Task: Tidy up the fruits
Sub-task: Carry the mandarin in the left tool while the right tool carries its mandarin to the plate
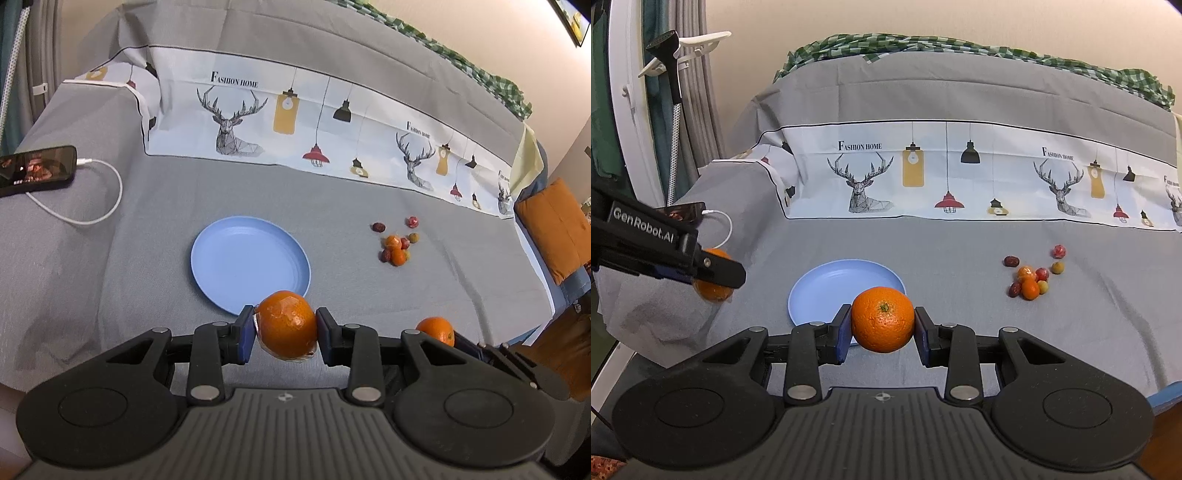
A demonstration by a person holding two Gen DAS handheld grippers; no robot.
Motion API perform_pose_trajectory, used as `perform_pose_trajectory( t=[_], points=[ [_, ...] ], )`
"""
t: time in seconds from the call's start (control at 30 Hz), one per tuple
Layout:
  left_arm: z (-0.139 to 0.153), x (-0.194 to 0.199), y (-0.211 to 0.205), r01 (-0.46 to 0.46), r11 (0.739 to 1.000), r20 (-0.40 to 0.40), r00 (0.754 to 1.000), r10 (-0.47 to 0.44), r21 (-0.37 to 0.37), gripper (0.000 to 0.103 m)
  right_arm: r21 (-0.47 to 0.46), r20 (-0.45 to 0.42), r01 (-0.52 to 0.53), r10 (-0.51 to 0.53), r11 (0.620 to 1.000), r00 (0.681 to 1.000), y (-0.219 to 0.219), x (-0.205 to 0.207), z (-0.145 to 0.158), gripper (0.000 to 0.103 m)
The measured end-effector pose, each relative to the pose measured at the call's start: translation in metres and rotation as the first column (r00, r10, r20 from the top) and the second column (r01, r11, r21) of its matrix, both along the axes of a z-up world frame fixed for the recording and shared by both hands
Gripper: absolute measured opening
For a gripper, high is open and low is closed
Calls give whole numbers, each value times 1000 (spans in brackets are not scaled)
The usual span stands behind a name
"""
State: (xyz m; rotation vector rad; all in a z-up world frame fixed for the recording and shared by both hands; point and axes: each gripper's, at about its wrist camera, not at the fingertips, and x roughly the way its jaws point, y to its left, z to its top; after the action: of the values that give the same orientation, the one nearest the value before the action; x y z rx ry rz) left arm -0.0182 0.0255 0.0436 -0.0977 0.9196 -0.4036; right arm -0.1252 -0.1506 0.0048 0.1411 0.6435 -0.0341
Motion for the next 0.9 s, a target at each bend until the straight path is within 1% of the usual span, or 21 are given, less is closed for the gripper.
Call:
perform_pose_trajectory(
  t=[0.23,0.53,0.67,0.77,0.9],
  points=[
    [1,2,2,-9,1000,0,1000,9,-3,38,2,-5,4,-4,1000,1000,0,1,-2,36],
    [-1,7,11,-31,999,1,1000,31,-13,38,-4,-25,-16,16,1000,1000,4,7,-4,36],
    [-3,14,17,-55,998,-9,998,55,-17,38,-19,-25,-17,17,1000,1000,3,11,-4,36],
    [-3,17,22,-73,997,0,997,73,-9,38,-19,-15,-13,12,1000,1000,3,13,-3,36],
    [-6,25,27,-94,996,-5,996,94,2,38,-16,-25,-32,31,999,999,5,22,-10,36]
  ],
)
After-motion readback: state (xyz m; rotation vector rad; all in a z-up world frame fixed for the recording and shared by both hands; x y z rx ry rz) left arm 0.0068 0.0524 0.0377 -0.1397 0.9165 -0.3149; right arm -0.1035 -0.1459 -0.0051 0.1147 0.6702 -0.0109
